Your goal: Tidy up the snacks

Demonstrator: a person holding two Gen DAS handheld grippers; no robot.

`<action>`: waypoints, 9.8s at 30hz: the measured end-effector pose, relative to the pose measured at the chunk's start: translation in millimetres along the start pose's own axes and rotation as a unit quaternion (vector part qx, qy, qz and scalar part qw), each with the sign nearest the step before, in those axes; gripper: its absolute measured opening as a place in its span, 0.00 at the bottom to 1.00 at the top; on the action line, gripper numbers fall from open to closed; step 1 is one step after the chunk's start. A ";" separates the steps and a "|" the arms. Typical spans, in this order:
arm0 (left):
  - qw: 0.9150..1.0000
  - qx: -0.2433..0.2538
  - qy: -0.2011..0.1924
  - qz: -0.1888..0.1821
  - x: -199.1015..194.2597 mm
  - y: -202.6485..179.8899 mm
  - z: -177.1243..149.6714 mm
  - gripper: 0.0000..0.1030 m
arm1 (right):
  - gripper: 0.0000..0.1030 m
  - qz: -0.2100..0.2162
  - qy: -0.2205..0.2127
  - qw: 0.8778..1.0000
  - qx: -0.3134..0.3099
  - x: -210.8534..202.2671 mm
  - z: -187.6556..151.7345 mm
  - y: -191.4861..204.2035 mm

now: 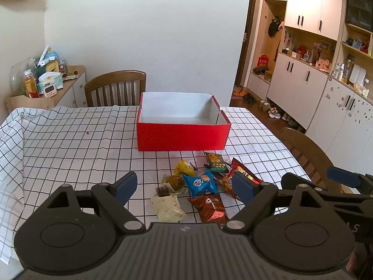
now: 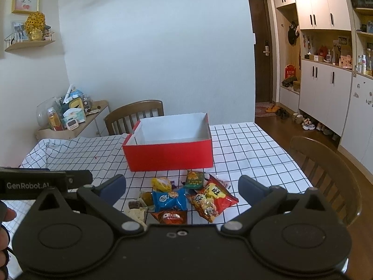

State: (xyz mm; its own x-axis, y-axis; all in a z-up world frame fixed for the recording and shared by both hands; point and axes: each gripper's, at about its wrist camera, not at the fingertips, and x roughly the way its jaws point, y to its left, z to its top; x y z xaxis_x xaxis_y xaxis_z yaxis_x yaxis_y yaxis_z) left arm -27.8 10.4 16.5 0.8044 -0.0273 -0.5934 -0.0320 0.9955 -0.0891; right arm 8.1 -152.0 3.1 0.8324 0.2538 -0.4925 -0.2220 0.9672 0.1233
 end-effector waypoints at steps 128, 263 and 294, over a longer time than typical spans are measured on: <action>0.989 -0.027 0.134 0.050 207.3 16.2 144.9 0.41 | 0.44 0.084 0.161 0.983 -0.041 242.1 118.8 -14.1; 0.991 -0.017 0.133 -0.016 168.7 -2.8 41.2 0.86 | 1.00 0.058 0.165 0.985 0.013 172.3 22.7 -76.1; 0.966 0.062 0.249 -0.028 276.4 -53.0 -9.2 0.86 | 0.99 -0.044 0.281 0.944 0.170 284.4 -33.0 -110.5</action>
State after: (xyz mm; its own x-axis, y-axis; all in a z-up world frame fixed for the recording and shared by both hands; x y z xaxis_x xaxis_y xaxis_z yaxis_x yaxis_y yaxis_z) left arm 190.8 -50.7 -150.1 0.4158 -0.0915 -0.9048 0.0993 0.9935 -0.0548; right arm 252.6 -186.9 -179.0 0.4184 0.2207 -0.8810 0.0912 0.9549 0.2825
